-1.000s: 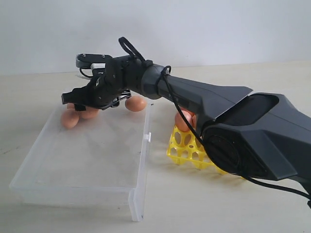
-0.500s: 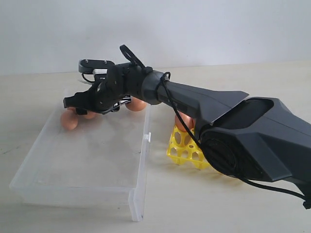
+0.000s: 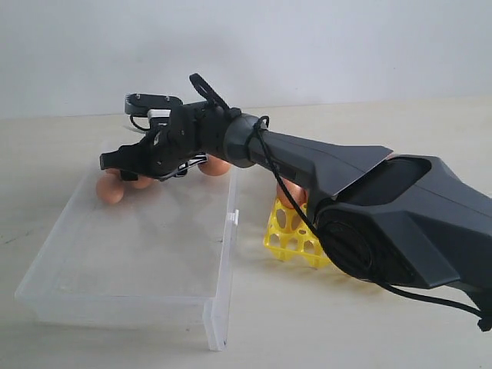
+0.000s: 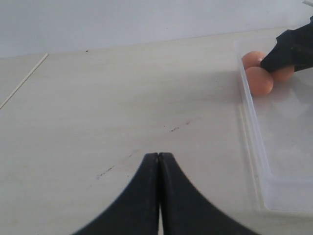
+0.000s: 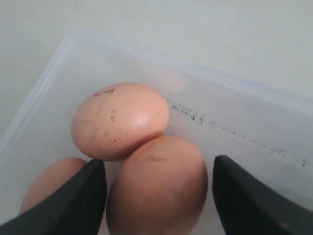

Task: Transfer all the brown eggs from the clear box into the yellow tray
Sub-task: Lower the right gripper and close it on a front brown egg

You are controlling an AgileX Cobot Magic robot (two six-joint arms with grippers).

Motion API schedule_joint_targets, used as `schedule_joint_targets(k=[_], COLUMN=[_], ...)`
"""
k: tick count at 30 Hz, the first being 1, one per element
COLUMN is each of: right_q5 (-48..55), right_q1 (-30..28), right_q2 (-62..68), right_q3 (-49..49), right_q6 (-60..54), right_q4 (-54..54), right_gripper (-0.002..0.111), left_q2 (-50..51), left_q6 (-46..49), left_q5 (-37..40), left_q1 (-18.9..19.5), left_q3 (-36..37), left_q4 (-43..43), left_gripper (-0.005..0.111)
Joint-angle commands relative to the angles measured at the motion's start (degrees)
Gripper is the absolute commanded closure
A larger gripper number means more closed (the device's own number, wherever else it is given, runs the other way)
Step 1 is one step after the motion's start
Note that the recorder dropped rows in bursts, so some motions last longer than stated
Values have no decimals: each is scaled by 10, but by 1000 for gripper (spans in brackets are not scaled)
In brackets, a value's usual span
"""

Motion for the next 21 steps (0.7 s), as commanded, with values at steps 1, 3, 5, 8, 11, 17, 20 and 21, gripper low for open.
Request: schedule_joint_targets(k=[1,3,5,8,11,17,20,21], right_q5=[-16,-16,-13,8,25,15,37,45], right_q1=[-5,-5,-5,-1,0,7,14,16], right_q2=[3,3,3,2,-2,-49,-72,-78], right_q3=[-4,-4,-4,-4,-4,-4,-2,-1], right_q6=[4,1,-27,-100,-114,-133,-201,-208], right_q4=[-1,-1,4,27,36,37,64,64], right_gripper=[59,72,90,108,108,108,108,108], left_q2=[-3,-3,-3,-3,-3,-3,-3,-3], left_q6=[1,1,1,1,1,1,1,1], left_q5=[-4,-4,-4,-4,-4,-4,-4,-4], left_q1=[-3,-3,-3,-3,-3,-3,-3,-3], left_q3=[-2,-2,-2,-2,-2,-2,-2,-2], left_q4=[-1,-1,-1,-1,-1,-1,-1,-1], left_gripper=[107,107,107,107,107,107,107,107])
